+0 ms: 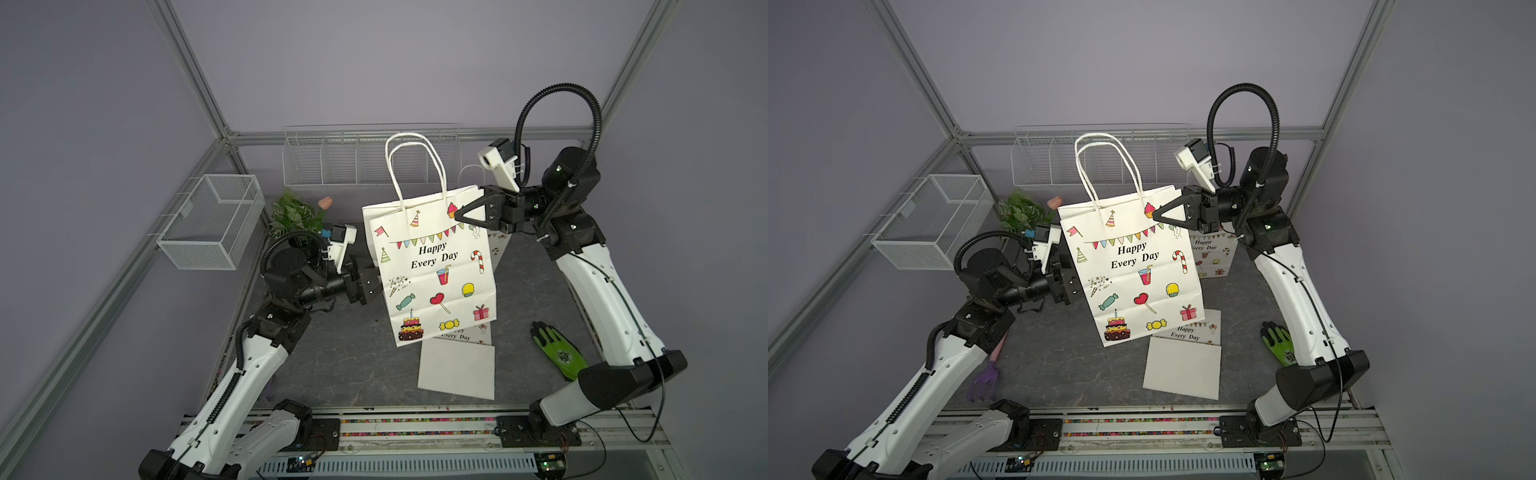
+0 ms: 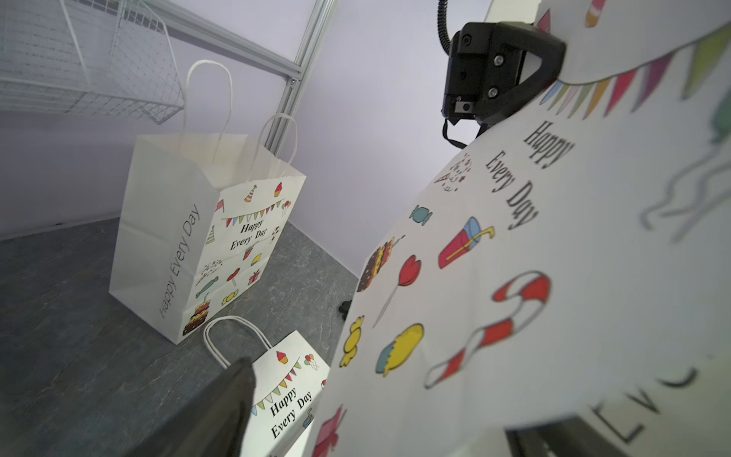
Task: Put away the paper bag
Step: Press the paper bag.
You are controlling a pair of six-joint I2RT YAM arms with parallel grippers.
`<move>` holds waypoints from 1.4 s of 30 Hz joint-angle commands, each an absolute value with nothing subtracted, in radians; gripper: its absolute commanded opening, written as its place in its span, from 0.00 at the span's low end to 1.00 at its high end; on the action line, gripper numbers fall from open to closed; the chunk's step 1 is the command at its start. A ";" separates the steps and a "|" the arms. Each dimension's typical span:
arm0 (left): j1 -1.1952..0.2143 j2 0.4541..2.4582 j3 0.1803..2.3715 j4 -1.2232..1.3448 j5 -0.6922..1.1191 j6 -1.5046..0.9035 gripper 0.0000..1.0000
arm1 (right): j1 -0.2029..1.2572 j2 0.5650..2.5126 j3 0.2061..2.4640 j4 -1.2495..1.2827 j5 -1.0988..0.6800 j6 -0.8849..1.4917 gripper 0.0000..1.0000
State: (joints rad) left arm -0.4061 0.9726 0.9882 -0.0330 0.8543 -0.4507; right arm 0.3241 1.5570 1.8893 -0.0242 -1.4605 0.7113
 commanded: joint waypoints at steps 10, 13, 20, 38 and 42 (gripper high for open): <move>-0.372 0.629 0.782 -0.097 0.513 -0.446 1.00 | 0.299 1.538 1.911 0.015 -1.473 0.753 0.07; -0.316 0.633 0.754 -0.055 0.542 -0.479 0.98 | 0.300 1.560 1.933 0.029 -1.473 0.778 0.07; -0.250 0.811 0.733 0.278 0.736 -0.634 0.92 | 0.304 1.590 1.960 0.069 -1.474 0.822 0.07; -0.179 1.102 0.934 0.488 1.084 -0.634 0.87 | 0.281 1.804 2.128 0.072 -1.501 0.868 0.07; -0.173 1.106 0.950 0.373 1.112 -0.539 0.81 | 0.267 1.801 2.131 0.073 -1.501 0.867 0.07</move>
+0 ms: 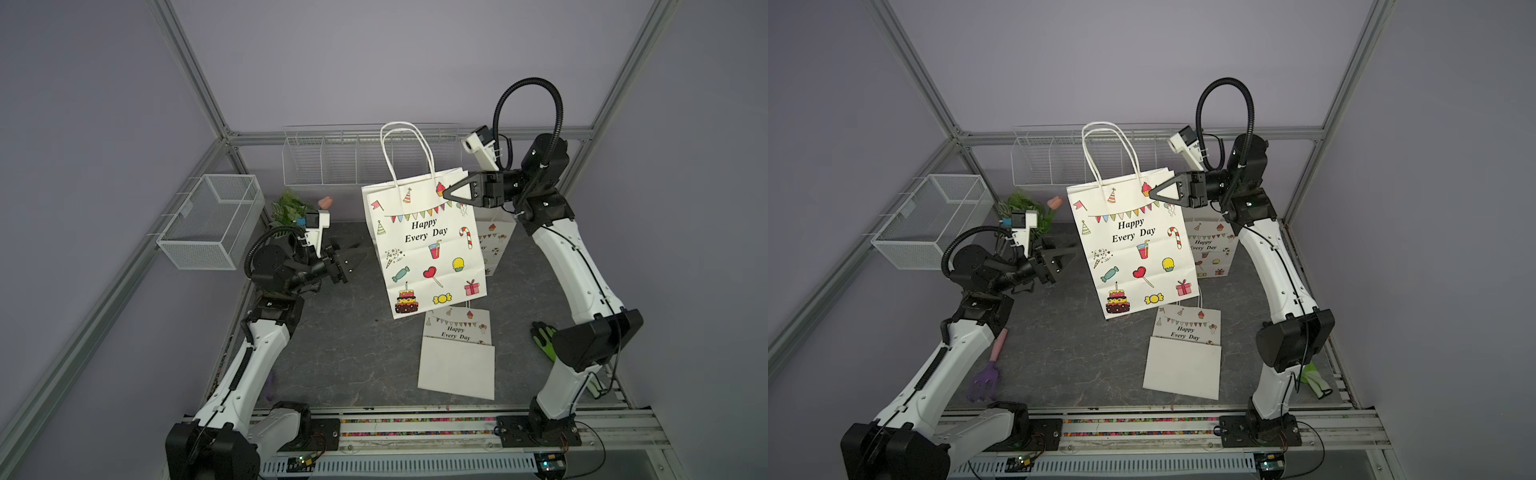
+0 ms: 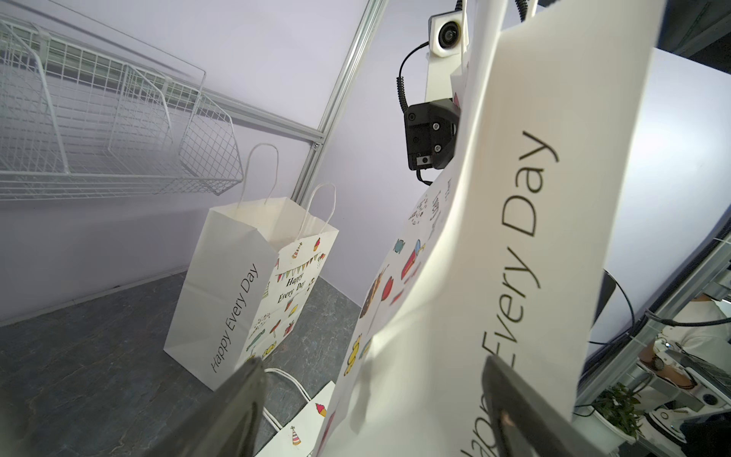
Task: Put away the paper bag
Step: Press the paper bag.
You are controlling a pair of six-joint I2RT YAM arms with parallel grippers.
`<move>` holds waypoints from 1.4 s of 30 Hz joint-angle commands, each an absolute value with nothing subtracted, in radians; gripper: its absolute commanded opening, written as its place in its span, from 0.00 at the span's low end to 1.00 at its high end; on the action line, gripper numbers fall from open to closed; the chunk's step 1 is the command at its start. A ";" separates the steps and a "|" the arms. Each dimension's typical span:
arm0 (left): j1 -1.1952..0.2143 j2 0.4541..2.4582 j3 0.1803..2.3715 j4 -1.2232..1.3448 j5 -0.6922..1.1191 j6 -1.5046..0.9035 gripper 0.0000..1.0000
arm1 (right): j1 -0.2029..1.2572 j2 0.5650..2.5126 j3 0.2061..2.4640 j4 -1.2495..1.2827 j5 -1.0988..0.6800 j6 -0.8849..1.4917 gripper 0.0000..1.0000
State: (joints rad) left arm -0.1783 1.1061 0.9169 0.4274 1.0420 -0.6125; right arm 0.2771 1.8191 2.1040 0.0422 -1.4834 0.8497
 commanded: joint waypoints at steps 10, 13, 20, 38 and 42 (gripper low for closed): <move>-0.196 1.178 0.952 0.501 1.147 -0.633 0.67 | 0.282 1.789 2.125 0.072 -1.493 0.869 0.07; -0.223 1.191 0.974 0.417 1.145 -0.564 0.63 | 0.287 1.786 2.125 0.072 -1.493 0.868 0.07; -0.235 1.213 0.982 0.404 1.147 -0.553 0.46 | 0.287 1.779 2.128 0.074 -1.490 0.870 0.07; -0.308 1.271 1.049 0.275 1.126 -0.461 0.02 | 0.298 1.776 2.140 0.092 -1.482 0.891 0.07; -0.310 1.273 1.056 0.269 1.118 -0.461 0.00 | 0.298 1.775 2.140 0.113 -1.479 0.908 0.07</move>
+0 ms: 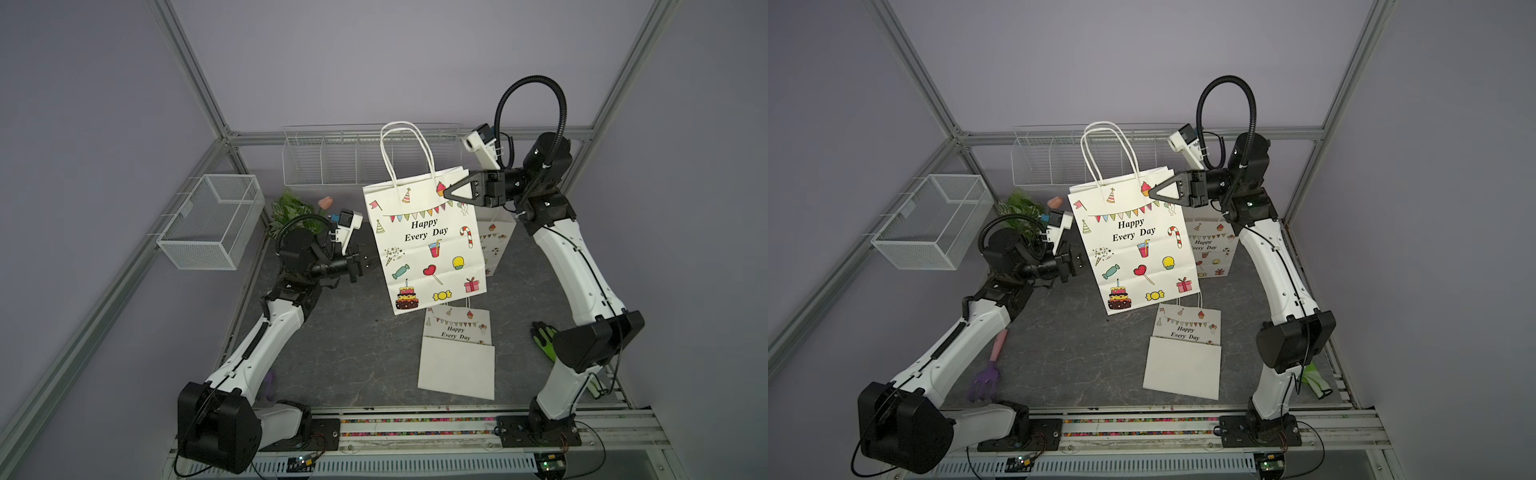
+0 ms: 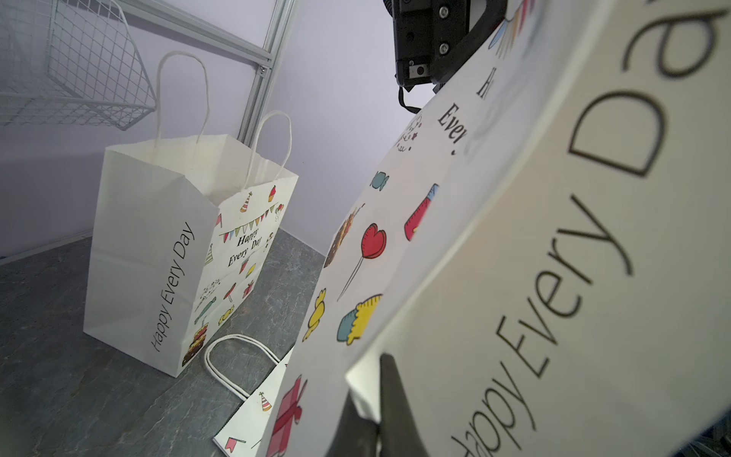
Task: Put away the paper bag
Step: Press the paper bag.
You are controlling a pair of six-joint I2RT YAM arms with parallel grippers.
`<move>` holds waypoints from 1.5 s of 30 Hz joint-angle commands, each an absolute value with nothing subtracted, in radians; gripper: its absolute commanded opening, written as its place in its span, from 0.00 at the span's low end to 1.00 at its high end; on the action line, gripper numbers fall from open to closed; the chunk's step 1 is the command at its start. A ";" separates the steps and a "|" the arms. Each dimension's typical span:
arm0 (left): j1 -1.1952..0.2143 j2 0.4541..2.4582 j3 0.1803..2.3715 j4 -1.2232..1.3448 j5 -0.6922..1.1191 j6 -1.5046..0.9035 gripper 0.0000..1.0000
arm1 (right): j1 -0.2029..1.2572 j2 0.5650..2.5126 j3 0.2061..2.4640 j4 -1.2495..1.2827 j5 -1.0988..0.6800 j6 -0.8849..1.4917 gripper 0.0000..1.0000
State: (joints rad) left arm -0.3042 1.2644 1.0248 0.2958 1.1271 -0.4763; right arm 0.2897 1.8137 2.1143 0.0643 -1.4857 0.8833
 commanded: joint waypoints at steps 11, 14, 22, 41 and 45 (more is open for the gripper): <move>-0.273 1.139 1.018 0.041 0.991 -0.297 1.00 | 0.265 1.738 2.131 0.142 -1.467 0.936 0.07; -0.216 1.107 0.973 0.134 0.993 -0.374 0.94 | 0.262 1.721 2.123 0.143 -1.465 0.934 0.06; -0.183 1.123 0.920 0.364 1.074 -0.527 0.61 | 0.247 1.707 2.114 0.141 -1.457 0.937 0.07; -0.252 1.187 0.967 0.555 1.150 -0.650 0.40 | 0.276 1.747 2.112 0.214 -1.450 1.007 0.07; -0.272 1.183 0.998 0.462 1.142 -0.586 0.34 | 0.280 1.753 2.112 0.214 -1.450 1.010 0.06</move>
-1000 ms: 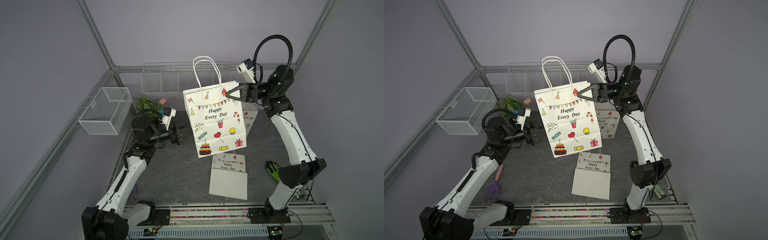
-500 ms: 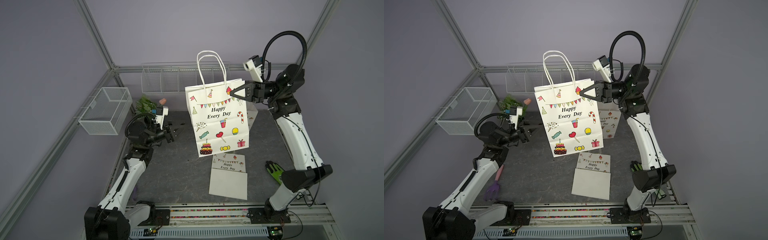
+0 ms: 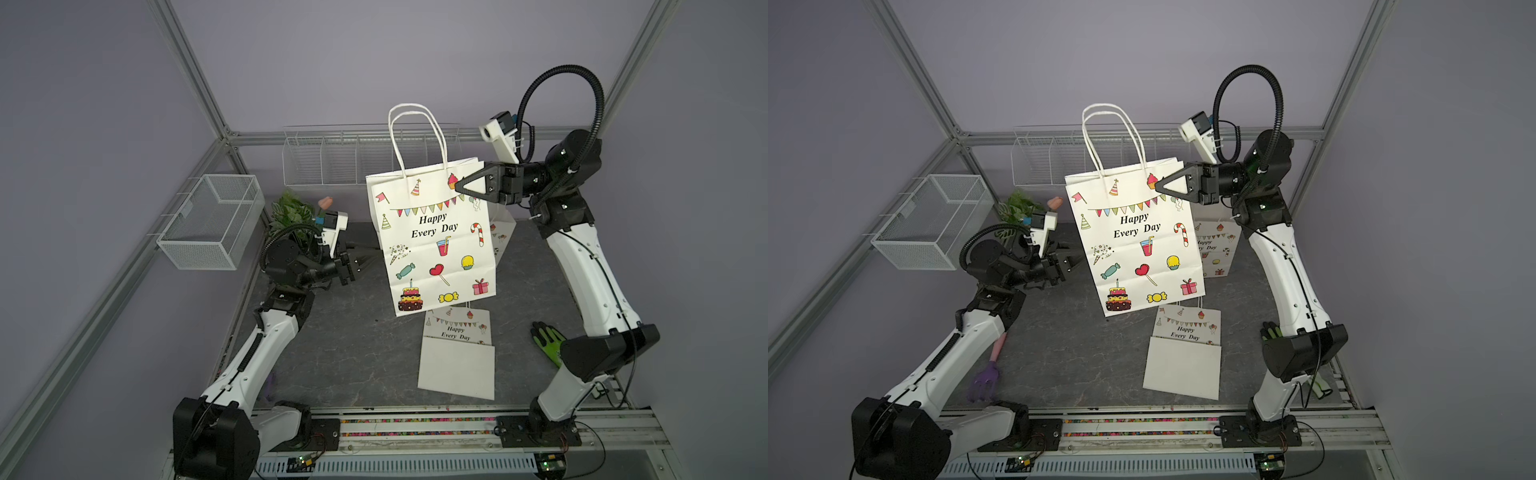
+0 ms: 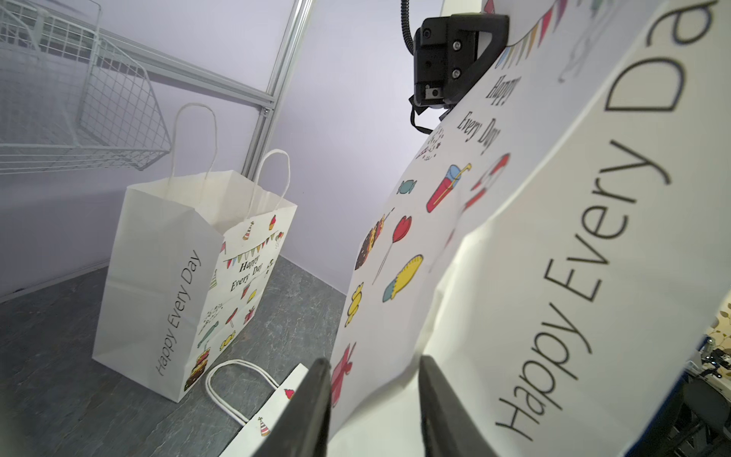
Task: Put away the paper bag
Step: Press the paper bag.
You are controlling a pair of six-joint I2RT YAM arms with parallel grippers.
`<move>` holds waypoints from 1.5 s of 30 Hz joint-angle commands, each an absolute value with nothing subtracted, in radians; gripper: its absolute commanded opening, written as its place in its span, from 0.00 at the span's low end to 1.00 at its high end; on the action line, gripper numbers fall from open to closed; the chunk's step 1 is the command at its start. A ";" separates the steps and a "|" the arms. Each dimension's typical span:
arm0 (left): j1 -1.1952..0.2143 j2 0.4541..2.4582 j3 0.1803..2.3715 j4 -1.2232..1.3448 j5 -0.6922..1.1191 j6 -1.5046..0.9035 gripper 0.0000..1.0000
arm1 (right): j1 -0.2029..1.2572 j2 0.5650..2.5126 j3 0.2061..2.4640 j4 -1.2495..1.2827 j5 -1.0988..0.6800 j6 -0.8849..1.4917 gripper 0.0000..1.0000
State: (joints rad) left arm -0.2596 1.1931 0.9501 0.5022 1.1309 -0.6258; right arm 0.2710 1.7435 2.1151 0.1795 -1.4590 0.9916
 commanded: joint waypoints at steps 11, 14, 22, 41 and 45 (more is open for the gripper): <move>-0.281 1.204 1.008 0.448 1.138 -0.579 0.00 | 0.286 1.755 2.112 0.215 -1.451 1.011 0.07; -0.281 1.201 1.006 0.443 1.137 -0.575 0.00 | 0.286 1.753 2.113 0.215 -1.450 1.010 0.07; -0.283 1.199 1.014 0.406 1.125 -0.558 0.76 | 0.293 1.744 2.104 0.215 -1.444 1.013 0.07; -0.341 1.182 0.995 0.152 1.127 -0.345 0.92 | 0.268 1.779 2.170 0.420 -1.397 1.228 0.06; -0.298 1.161 0.970 0.235 1.096 -0.416 0.90 | 0.268 1.758 2.151 0.428 -1.404 1.229 0.07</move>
